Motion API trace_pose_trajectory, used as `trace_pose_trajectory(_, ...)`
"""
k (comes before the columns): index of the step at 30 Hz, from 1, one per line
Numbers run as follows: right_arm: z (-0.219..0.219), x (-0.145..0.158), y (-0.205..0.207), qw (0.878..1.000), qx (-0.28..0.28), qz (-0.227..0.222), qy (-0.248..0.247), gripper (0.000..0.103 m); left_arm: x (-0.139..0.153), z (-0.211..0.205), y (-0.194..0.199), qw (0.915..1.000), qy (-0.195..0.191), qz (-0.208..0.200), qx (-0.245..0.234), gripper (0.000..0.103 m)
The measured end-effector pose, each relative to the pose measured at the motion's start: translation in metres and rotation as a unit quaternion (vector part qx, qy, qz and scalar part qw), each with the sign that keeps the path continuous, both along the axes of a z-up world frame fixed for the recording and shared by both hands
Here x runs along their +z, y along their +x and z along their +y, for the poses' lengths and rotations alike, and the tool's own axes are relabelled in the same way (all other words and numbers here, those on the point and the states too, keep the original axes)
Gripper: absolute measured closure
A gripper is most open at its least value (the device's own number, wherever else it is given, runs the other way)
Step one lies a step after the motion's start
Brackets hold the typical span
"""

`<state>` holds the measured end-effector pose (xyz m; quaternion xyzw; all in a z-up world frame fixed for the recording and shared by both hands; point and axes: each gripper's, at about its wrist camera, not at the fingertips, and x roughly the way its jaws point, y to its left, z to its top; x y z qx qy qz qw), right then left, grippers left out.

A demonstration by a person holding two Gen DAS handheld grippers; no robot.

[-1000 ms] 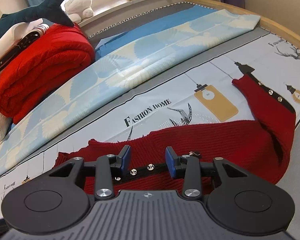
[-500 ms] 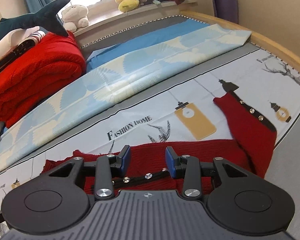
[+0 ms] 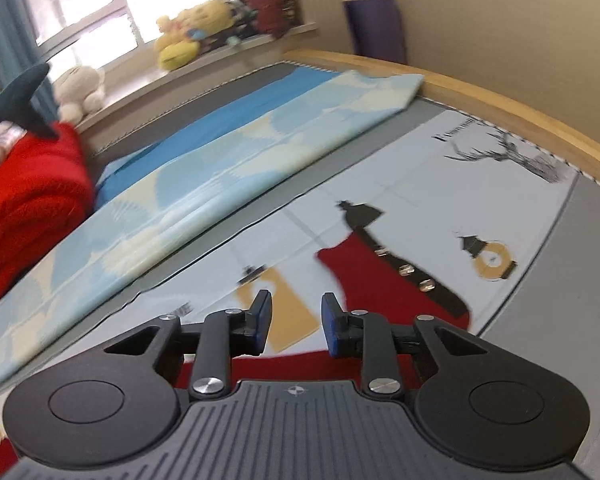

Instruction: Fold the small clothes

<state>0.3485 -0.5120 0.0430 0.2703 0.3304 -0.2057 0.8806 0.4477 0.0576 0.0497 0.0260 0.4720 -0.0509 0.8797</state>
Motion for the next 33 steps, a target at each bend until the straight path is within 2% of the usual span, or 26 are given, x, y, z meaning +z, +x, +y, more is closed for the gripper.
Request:
trace_pose_trajectory(4, -0.025, -0.020, 0.001, 1.000, -0.018, -0.002, 0.009, 0.072, -0.004, -0.004, 0.001, 0.9999, 0.006, 0.008, -0.006, 0.054)
trace_pose_trajectory(7, -0.033, -0.048, 0.012, 1.000, -0.007, 0.023, -0.003, 0.059, -0.007, -0.011, 0.001, 0.9998, 0.011, 0.011, -0.014, 0.053)
trace_pose_trajectory(9, -0.037, -0.066, 0.019, 0.999, -0.013, 0.044, -0.021, 0.059, -0.009, -0.016, 0.000, 0.9996, 0.015, 0.012, -0.020, 0.053)
trace_pose_trajectory(11, -0.040, -0.078, 0.024, 0.999, -0.009, 0.053, -0.006, 0.059, -0.010, -0.019, -0.001, 0.9993, 0.019, 0.013, -0.028, 0.053)
trace_pose_trajectory(14, -0.034, -0.087, 0.034, 0.998, 0.033, 0.058, 0.008, 0.054, -0.013, -0.021, 0.000, 0.9991, 0.027, 0.016, -0.030, 0.053)
trace_pose_trajectory(16, -0.020, -0.094, 0.043, 0.993, 0.074, 0.087, -0.021, 0.047, -0.015, -0.020, 0.002, 0.9990, 0.030, 0.018, -0.027, 0.053)
trace_pose_trajectory(18, -0.007, -0.104, 0.049, 0.986, 0.099, 0.120, -0.067, 0.047, -0.016, -0.021, 0.002, 0.9989, 0.032, 0.019, -0.029, 0.051)
trace_pose_trajectory(20, -0.001, -0.109, 0.051, 0.981, 0.110, 0.128, -0.099, 0.049, -0.016, -0.021, 0.001, 0.9987, 0.035, 0.019, -0.033, 0.050)
trace_pose_trajectory(21, -0.001, -0.109, 0.053, 0.979, 0.110, 0.132, -0.107, 0.055, -0.015, -0.021, 0.001, 0.9986, 0.036, 0.018, -0.034, 0.050)
trace_pose_trajectory(22, -0.003, -0.108, 0.053, 0.979, 0.102, 0.137, -0.111, 0.073, -0.014, -0.020, 0.000, 0.9986, 0.036, 0.017, -0.035, 0.050)
trace_pose_trajectory(23, -0.007, -0.107, 0.052, 0.981, 0.093, 0.136, -0.107, 0.077, -0.014, -0.019, 0.001, 0.9987, 0.035, 0.016, -0.034, 0.050)
trace_pose_trajectory(24, -0.012, -0.103, 0.050, 0.984, 0.079, 0.125, -0.094, 0.092, -0.014, -0.017, 0.001, 0.9987, 0.035, 0.016, -0.032, 0.050)
trace_pose_trajectory(28, -0.011, -0.075, 0.042, 0.993, 0.038, 0.074, -0.087, 0.095, -0.009, -0.011, 0.001, 0.9991, 0.033, 0.013, -0.024, 0.050)
trace_pose_trajectory(33, 0.035, -0.013, 0.034, 0.993, 0.079, -0.046, -0.080, 0.096, 0.003, 0.000, -0.002, 0.9998, 0.016, 0.006, -0.012, 0.050)
